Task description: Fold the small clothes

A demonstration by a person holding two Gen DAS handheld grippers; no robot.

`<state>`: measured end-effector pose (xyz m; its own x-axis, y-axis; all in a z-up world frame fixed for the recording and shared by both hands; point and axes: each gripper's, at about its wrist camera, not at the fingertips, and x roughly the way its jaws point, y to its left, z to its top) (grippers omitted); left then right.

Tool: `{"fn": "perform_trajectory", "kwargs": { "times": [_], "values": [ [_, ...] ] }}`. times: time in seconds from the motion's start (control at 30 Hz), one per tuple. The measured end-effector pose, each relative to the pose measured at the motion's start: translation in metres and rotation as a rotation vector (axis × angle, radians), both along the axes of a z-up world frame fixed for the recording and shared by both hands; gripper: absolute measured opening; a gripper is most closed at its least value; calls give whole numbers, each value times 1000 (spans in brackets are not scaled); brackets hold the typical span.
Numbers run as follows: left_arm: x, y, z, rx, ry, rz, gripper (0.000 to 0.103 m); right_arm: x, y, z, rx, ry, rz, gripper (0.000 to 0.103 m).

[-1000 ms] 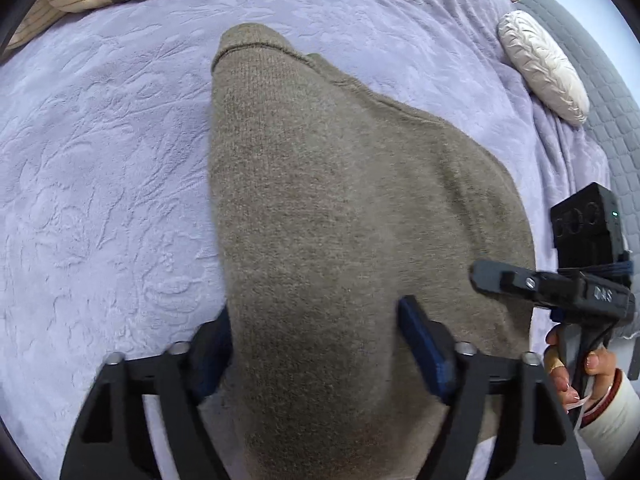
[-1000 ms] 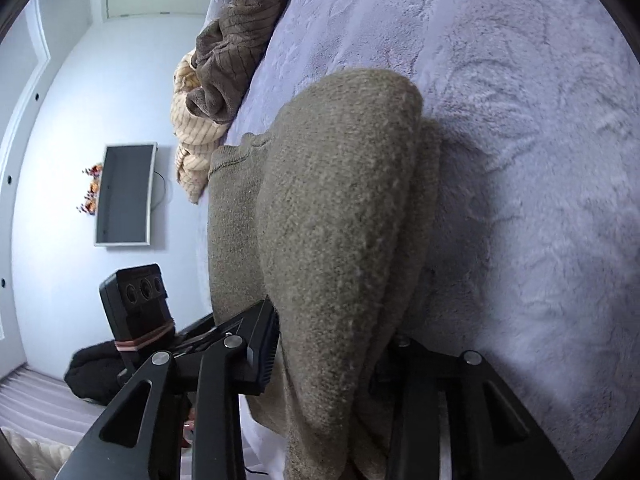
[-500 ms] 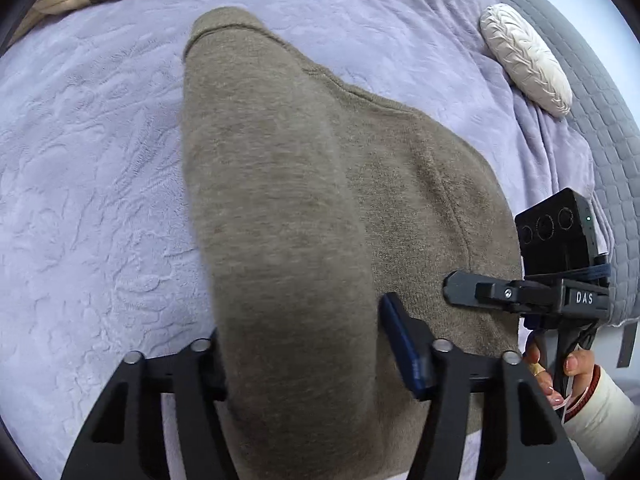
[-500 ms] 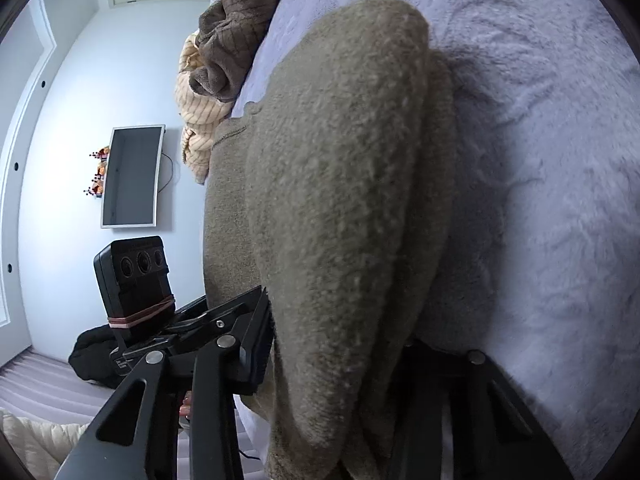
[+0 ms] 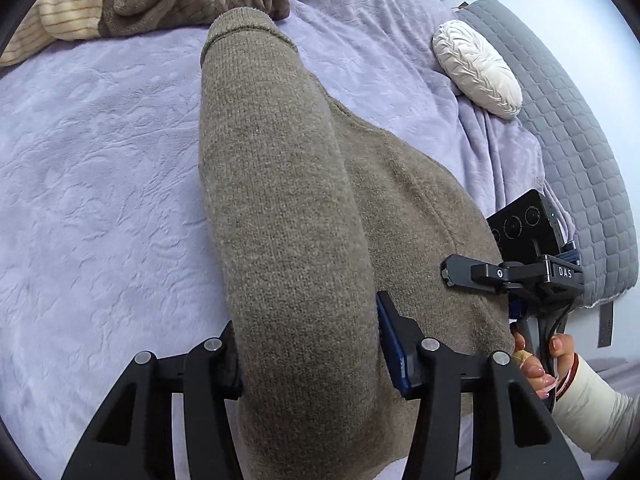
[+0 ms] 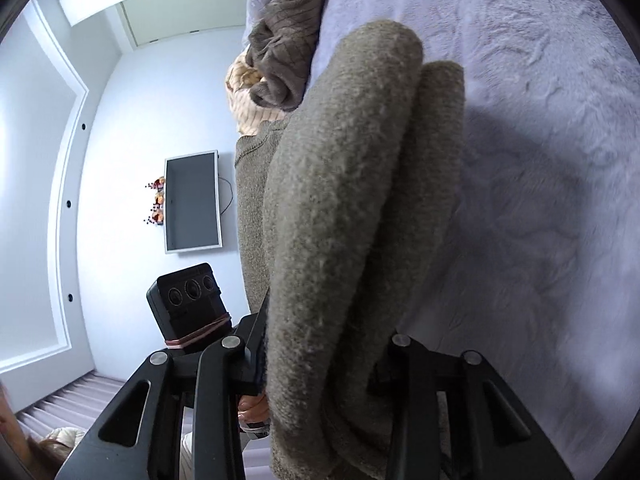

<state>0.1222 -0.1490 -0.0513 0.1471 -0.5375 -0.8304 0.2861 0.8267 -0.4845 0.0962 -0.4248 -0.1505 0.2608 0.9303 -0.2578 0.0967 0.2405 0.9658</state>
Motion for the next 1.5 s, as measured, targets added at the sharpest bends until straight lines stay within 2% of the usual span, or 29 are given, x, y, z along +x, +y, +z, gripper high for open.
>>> {"fn": "perform_trajectory", "kwargs": {
  "times": [0.13, 0.3, 0.5, 0.63, 0.83, 0.9, 1.0, 1.07, 1.13, 1.2, 1.23, 1.27, 1.33, 1.5],
  "values": [
    [-25, 25, 6, 15, -2, 12, 54, -17, 22, 19, -53, -35, 35, 38],
    [-56, 63, 1, 44, 18, 33, 54, -25, 66, 25, -103, -43, 76, 38],
    [-78, 114, -7, 41, 50, 52, 54, -41, 123, 16, -101, -17, 93, 38],
    [-84, 133, -19, 60, 54, 55, 54, -52, 151, 8, -108, -2, 94, 38],
    [-85, 144, -49, 152, 47, 69, 54, -49, 176, -15, -159, 59, 79, 38],
    [-87, 154, -57, 198, 48, 83, 54, -45, 177, -19, -225, 75, 82, 38],
    [-93, 172, -57, 171, 61, 113, 59, -44, 171, -20, -337, 90, 93, 43],
    [-98, 183, -53, 183, 48, 126, 62, -45, 162, -17, -426, 116, 79, 57],
    [-101, 190, -48, 196, 37, 144, 62, -49, 146, -10, -548, 125, 64, 57],
    [-102, 193, -41, 224, 14, 156, 62, -55, 129, 0, -591, 119, 27, 57],
    [-104, 193, -36, 243, -6, 157, 62, -60, 123, 7, -609, 114, 6, 55],
    [-104, 196, -33, 250, -20, 155, 62, -64, 116, 11, -625, 103, -7, 47],
    [-106, 194, -23, 226, -44, 139, 62, -77, 111, 24, -638, 74, -17, 36],
    [-109, 175, -1, 141, -84, 56, 62, -93, 137, 39, -617, 27, 46, 36]
  ]
}}
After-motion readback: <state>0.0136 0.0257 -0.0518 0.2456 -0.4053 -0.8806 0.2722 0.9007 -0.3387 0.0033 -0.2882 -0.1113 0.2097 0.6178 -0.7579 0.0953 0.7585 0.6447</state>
